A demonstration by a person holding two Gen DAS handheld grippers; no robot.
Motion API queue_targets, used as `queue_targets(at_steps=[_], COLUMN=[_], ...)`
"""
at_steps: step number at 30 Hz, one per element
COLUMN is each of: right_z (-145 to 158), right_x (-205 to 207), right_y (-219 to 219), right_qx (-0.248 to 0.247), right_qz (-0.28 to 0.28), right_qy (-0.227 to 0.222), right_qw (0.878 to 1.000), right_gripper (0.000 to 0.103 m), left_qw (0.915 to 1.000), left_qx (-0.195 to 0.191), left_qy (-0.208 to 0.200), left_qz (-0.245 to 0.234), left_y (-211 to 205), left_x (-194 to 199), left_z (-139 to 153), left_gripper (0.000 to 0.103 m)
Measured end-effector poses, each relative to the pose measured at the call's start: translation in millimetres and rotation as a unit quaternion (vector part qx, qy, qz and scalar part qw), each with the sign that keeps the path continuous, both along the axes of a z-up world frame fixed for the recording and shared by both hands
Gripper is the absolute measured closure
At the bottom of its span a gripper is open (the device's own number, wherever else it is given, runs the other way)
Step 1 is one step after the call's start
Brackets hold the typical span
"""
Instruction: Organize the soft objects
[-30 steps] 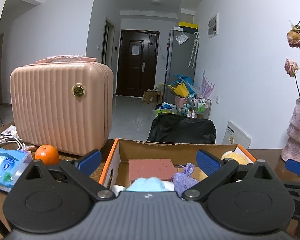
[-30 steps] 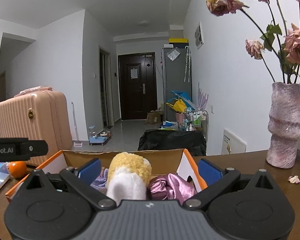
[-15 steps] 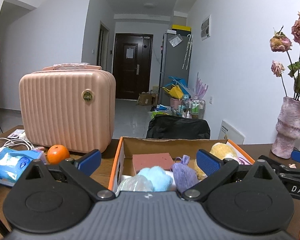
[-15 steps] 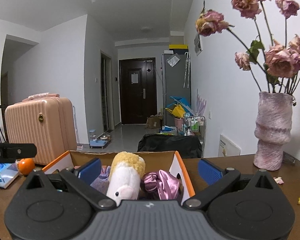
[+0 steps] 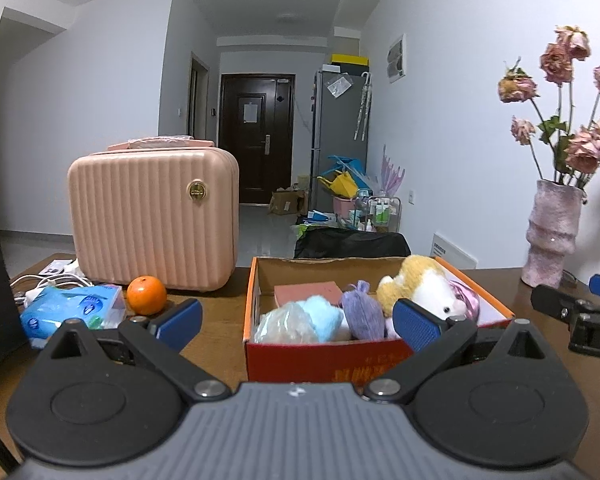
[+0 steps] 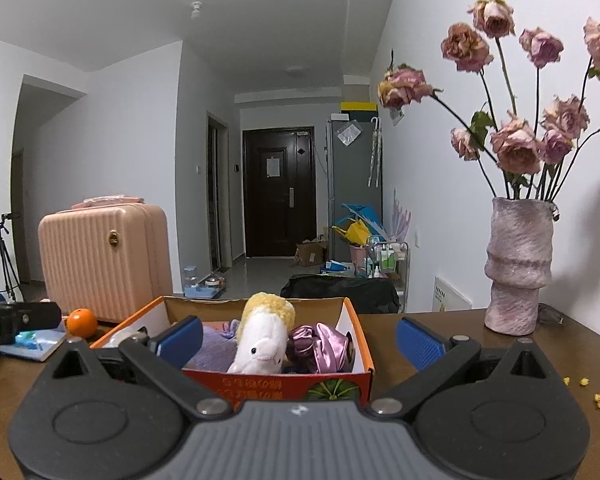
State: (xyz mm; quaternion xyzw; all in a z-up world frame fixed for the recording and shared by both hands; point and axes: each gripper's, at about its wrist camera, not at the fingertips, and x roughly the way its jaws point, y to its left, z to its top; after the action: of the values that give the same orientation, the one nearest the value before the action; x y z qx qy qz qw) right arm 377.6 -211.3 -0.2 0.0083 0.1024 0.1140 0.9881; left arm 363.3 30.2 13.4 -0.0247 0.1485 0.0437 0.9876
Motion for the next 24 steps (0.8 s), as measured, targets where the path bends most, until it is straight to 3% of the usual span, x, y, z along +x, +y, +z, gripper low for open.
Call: queue_targets(at_steps=[24], right_z=[17], right_x=[-162], right_y=[-36], right_qx=[-0.015], right_qz=[-0.019], right_qy=[-0.016], right_qw=[1.000], right_gripper=[0.000], left_qw=[0.9997], left_qx=[0.019], left_qy=[-0.014], left_qz=[-0.001], left_y=[4], left_x=[-161], left_z=[-1], left_gripper=[0.000])
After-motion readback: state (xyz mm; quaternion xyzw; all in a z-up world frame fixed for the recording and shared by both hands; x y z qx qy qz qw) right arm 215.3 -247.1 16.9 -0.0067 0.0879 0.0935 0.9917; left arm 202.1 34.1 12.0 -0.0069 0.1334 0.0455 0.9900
